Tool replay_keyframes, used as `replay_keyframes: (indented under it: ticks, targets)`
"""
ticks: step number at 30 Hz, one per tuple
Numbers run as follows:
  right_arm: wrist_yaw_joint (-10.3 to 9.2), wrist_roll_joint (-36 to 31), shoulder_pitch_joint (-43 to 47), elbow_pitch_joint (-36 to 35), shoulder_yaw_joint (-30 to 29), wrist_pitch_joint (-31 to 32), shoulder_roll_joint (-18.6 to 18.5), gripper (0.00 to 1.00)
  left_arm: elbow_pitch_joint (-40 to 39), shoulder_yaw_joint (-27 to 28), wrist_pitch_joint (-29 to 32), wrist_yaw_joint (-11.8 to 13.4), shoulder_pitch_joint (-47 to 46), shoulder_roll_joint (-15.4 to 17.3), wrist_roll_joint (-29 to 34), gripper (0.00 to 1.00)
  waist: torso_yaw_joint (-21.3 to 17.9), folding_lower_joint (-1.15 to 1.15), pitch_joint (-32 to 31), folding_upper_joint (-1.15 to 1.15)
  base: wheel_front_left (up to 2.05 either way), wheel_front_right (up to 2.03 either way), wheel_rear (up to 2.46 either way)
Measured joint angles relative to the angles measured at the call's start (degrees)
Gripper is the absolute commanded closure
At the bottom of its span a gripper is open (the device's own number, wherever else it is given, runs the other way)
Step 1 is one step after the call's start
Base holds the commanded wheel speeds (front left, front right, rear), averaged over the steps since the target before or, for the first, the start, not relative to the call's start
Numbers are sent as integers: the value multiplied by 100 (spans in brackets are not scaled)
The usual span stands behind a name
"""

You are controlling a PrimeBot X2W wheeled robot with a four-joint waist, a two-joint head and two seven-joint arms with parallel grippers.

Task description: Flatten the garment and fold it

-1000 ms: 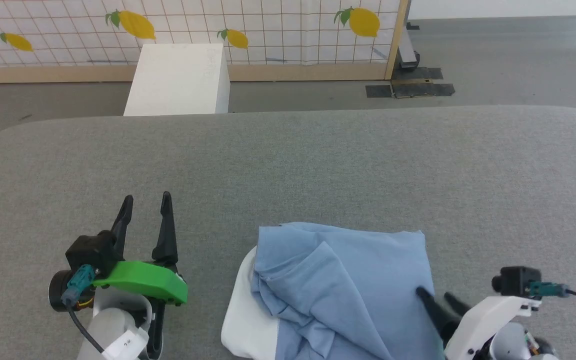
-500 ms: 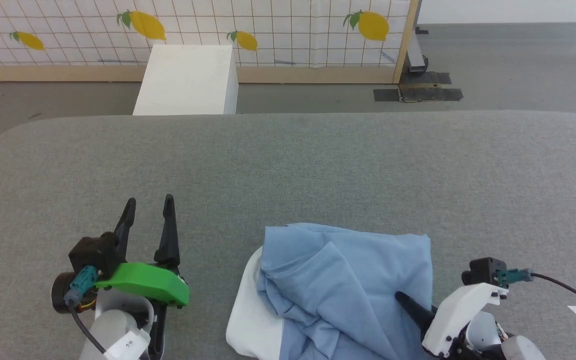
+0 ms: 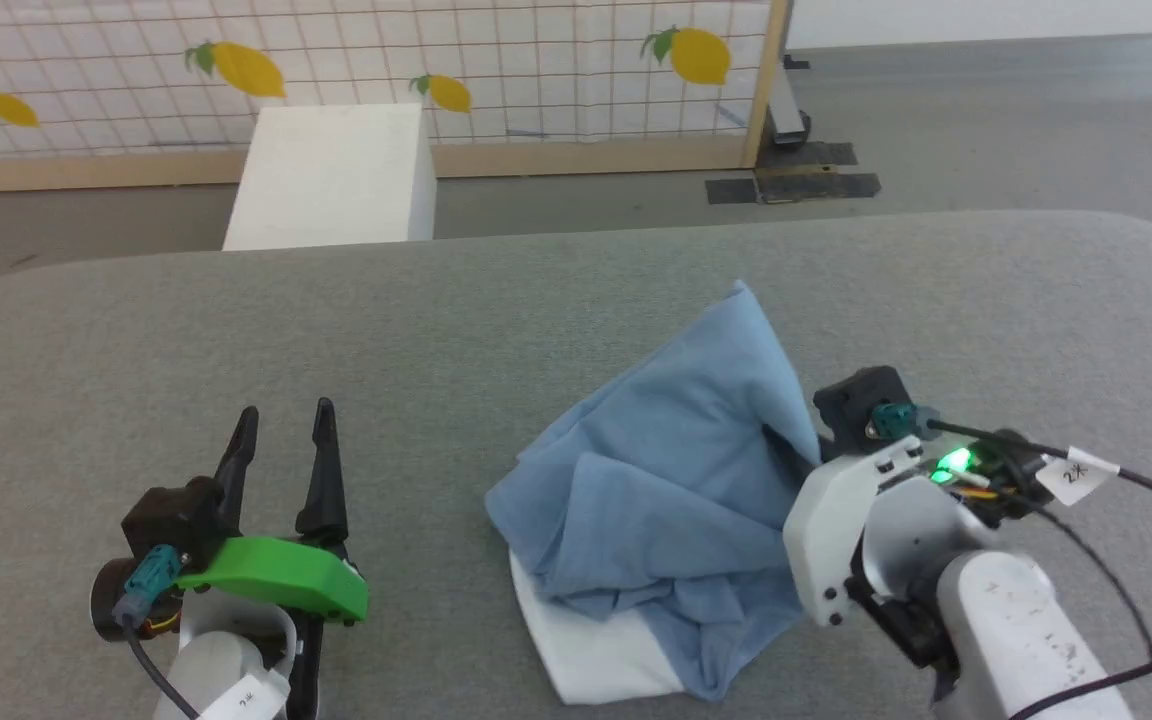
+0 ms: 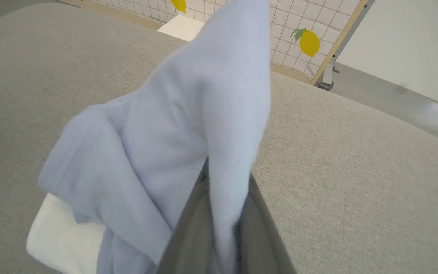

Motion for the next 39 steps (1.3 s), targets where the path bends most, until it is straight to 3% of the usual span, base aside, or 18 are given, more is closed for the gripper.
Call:
replay_keyframes:
  ticks: [8,17,23,28,38,39]
  targets:
    - [1,-152,-625,-143,213,215,-1131,100,-145,91,-1,1,-1,0,0,0,-494,0,118,0,0,0,0]
    - [1,-100,-1378,702,14,207,-2085,100,-412,91,-5,49,-192,14,62,0,-1088,0,474,0,0,0,0]
    - [1,-336,-1913,1369,-485,36,-2176,100,-648,77,5,75,-502,170,112,0,-1341,0,952,0,0,0,0]
    - [1,-839,-2291,2169,-1271,-461,-2150,100,-861,-2,113,75,-750,254,154,0,-1486,0,1479,0,0,0,0]
    - [1,-1713,-2657,3141,-2542,-1318,-1885,100,-881,-112,189,78,-846,333,167,0,-1382,1,1969,0,0,0,0]
    - [1,-1762,-2673,3195,-2636,-1371,-1844,78,-872,-116,189,90,-846,334,167,0,-1354,1,1968,0,0,0,0]
